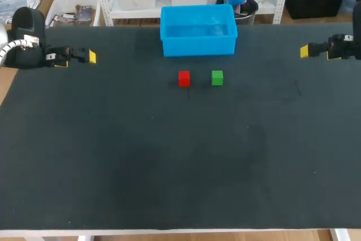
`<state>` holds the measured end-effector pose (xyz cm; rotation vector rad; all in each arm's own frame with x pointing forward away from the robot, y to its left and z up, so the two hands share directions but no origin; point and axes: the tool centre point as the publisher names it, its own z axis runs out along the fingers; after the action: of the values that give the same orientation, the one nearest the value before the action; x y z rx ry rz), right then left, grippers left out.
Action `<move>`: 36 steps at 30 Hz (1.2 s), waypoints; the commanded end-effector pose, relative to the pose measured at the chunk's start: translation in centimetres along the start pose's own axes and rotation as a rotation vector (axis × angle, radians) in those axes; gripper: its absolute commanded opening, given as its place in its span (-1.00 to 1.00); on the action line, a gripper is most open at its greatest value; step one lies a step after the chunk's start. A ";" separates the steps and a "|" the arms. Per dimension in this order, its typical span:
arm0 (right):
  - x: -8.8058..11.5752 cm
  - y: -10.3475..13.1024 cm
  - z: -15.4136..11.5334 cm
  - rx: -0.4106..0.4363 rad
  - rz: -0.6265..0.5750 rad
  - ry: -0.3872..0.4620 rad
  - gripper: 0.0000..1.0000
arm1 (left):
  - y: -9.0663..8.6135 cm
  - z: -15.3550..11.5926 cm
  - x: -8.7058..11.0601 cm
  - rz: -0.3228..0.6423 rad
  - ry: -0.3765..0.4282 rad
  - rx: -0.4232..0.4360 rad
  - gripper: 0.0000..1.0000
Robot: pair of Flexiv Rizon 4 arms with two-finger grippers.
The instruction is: Use the left arm to pick the red cube and place it into the blue plastic box first, then use the right arm to grasp the green cube and put it into the same blue plastic box after the first action is fully finished.
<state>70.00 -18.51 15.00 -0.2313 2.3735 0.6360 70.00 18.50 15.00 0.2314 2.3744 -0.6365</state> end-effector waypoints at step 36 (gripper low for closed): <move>0.0 0.0 0.0 0.000 0.000 0.000 1.00 | -5.2 3.0 -1.4 0.060 0.154 -0.094 1.00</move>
<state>70.00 -18.50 15.00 -0.2313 2.3735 0.6360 69.74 14.16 15.62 0.3401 2.4199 -0.6352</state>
